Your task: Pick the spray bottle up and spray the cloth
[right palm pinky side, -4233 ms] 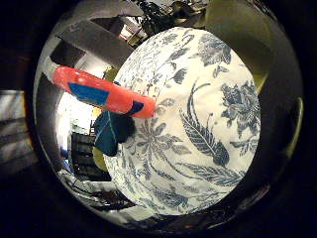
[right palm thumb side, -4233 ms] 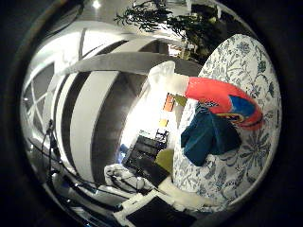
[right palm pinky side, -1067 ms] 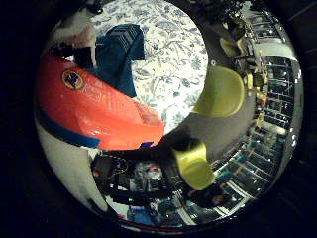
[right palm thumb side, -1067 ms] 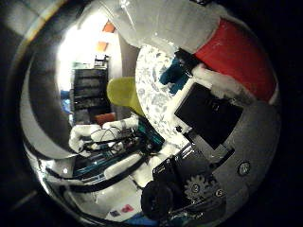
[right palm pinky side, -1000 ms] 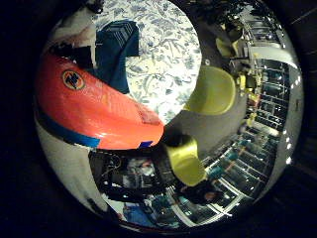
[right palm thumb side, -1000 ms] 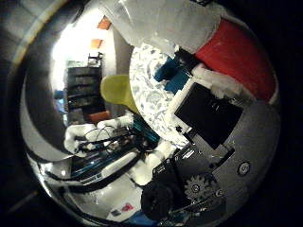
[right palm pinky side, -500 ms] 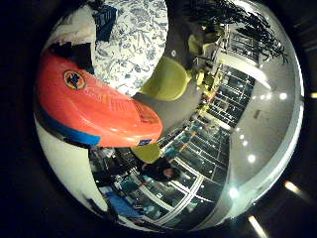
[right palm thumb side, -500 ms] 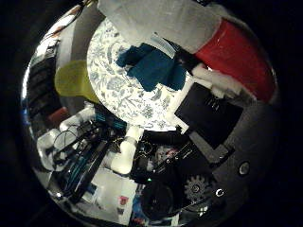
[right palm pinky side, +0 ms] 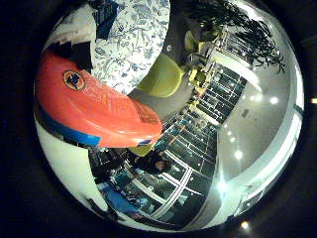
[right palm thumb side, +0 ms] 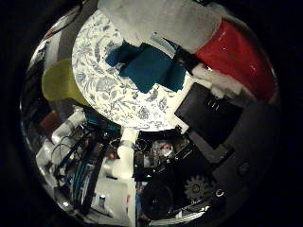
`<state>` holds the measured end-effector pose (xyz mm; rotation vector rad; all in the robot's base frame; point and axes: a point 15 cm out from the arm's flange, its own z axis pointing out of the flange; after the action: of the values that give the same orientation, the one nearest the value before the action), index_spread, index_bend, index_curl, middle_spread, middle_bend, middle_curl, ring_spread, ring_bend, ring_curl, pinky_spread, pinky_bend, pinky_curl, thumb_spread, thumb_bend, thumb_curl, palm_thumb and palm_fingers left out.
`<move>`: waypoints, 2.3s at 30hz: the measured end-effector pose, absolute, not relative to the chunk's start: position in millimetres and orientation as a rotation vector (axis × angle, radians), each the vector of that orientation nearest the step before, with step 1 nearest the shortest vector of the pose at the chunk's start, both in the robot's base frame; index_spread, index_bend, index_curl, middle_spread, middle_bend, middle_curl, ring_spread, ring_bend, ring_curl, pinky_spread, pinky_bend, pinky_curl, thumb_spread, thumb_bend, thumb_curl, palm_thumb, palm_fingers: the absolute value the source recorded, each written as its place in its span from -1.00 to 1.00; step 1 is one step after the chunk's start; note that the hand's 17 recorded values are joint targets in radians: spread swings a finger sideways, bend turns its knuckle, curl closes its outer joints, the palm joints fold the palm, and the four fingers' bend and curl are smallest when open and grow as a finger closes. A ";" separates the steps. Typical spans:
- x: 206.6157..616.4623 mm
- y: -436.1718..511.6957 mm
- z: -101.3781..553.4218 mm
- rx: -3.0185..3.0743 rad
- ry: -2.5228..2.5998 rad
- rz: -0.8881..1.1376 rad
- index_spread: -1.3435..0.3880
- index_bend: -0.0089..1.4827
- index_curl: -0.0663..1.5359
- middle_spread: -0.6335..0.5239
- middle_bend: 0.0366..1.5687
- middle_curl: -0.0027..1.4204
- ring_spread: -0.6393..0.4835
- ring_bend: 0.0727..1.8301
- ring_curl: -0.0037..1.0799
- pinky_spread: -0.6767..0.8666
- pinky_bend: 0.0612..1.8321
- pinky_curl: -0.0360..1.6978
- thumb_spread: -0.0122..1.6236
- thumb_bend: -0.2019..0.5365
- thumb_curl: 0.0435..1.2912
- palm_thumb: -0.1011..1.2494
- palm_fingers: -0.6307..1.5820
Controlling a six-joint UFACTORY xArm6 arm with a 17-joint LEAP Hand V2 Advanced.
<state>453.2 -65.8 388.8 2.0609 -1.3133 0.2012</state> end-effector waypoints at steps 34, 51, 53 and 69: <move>450.8 30.8 373.5 2.382 -1.497 -0.035 0.34 0.57 -0.05 -0.01 0.73 -0.18 -0.14 0.57 0.17 -0.38 0.40 0.10 0.03 -0.50 0.25 0.71 0.65; 476.6 153.5 440.1 2.947 -1.791 -0.217 0.34 0.57 -0.04 -0.01 0.73 -0.18 -0.14 0.57 0.17 -0.38 0.39 0.10 0.02 -0.49 0.26 0.77 0.65; 478.5 159.7 442.9 2.987 -1.820 -0.266 0.34 0.57 -0.04 -0.01 0.73 -0.18 -0.14 0.57 0.17 -0.38 0.39 0.10 0.02 -0.49 0.27 0.77 0.65; 479.3 174.5 327.0 3.159 -2.169 -0.621 0.34 0.56 -0.04 -0.01 0.73 -0.18 -0.14 0.57 0.17 -0.38 0.39 0.10 -0.02 -0.50 0.29 0.76 0.66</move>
<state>479.3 174.5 327.0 3.1589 -2.1688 -0.6208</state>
